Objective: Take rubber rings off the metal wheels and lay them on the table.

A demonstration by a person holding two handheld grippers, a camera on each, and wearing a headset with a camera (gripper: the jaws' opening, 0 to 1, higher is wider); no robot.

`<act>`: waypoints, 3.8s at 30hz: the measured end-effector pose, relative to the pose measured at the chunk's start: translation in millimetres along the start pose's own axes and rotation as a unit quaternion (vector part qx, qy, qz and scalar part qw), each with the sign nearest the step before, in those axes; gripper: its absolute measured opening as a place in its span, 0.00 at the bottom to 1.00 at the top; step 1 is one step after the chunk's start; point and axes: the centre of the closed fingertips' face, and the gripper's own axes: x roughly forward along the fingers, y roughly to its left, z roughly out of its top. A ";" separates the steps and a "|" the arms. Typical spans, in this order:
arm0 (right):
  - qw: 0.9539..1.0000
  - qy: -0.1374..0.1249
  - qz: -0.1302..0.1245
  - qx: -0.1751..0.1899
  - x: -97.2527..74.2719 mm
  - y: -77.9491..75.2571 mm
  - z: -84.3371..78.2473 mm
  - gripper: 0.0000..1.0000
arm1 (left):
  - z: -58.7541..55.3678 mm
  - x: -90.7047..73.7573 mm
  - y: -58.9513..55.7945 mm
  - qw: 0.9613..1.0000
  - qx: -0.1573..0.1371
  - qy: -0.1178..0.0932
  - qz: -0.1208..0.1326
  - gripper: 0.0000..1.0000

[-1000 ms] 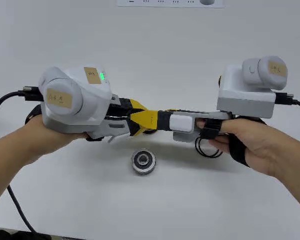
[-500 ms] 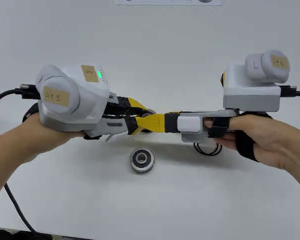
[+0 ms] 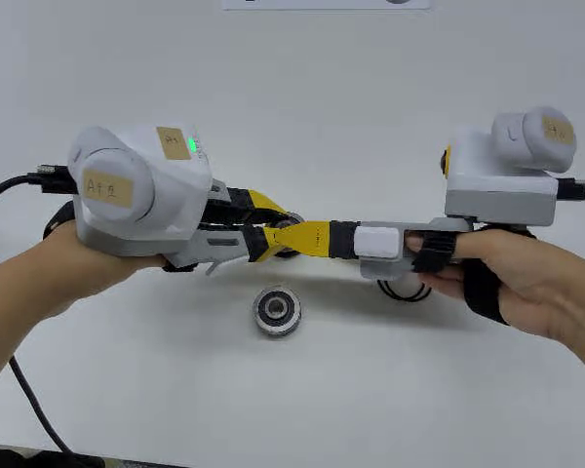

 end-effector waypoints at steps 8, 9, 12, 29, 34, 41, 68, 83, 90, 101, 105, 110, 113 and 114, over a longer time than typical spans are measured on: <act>1.000 -0.017 -0.008 -0.019 6.6 -2.7 9.6 0.51 | 0.4 -0.2 -0.1 1.000 0.000 0.000 -0.001 0.12; 0.999 -0.022 -0.007 -0.025 8.3 -1.8 12.6 0.53 | 0.4 -0.2 -0.1 1.000 0.000 0.000 -0.001 0.12; 0.999 -0.031 0.000 -0.038 15.6 2.3 20.7 0.57 | 0.3 -0.3 0.0 1.000 0.000 -0.001 -0.001 0.12; 0.999 0.013 0.008 -0.031 15.1 -3.3 9.2 0.54 | 0.2 -0.1 -3.6 1.000 0.004 0.001 -0.008 0.12; 0.999 0.021 0.009 -0.032 10.2 -3.4 5.9 0.52 | 0.0 0.1 -3.4 1.000 0.005 0.002 -0.004 0.12; 0.999 0.027 0.014 -0.024 6.1 -2.8 1.3 0.50 | -0.2 0.1 -3.1 1.000 0.004 0.001 -0.005 0.12; 0.998 -0.017 0.032 0.045 -2.4 -2.0 -5.0 0.41 | 0.1 -0.1 -3.5 1.000 0.009 0.006 -0.009 0.12; 0.998 -0.016 -0.024 0.049 -1.1 -22.4 -4.9 0.16 | 0.1 0.0 -3.8 1.000 0.011 0.006 -0.010 0.12; 0.997 -0.018 -0.043 0.065 -0.6 -28.5 -4.8 0.07 | 0.4 -0.2 -4.0 1.000 0.011 0.006 -0.010 0.12; 0.995 -0.020 -0.060 0.079 -0.9 -31.3 -5.2 0.04 | 0.1 -0.3 -3.7 1.000 0.011 0.005 -0.009 0.12; 0.993 -0.021 -0.067 0.091 -1.7 -31.1 -5.1 0.02 | 0.1 -0.3 -3.8 1.000 0.012 0.006 -0.009 0.12; 0.991 -0.023 -0.076 0.104 -2.2 -30.3 -5.2 0.02 | 0.1 -0.4 -3.8 1.000 0.012 0.006 -0.009 0.12; 0.989 -0.026 -0.086 0.114 -2.4 -29.5 -4.8 0.01 | 0.1 -0.3 -3.6 1.000 0.012 0.006 -0.008 0.12; 0.988 -0.028 -0.088 0.123 -2.4 -29.3 -4.5 0.01 | 0.1 -0.3 -3.6 1.000 0.012 0.005 -0.008 0.12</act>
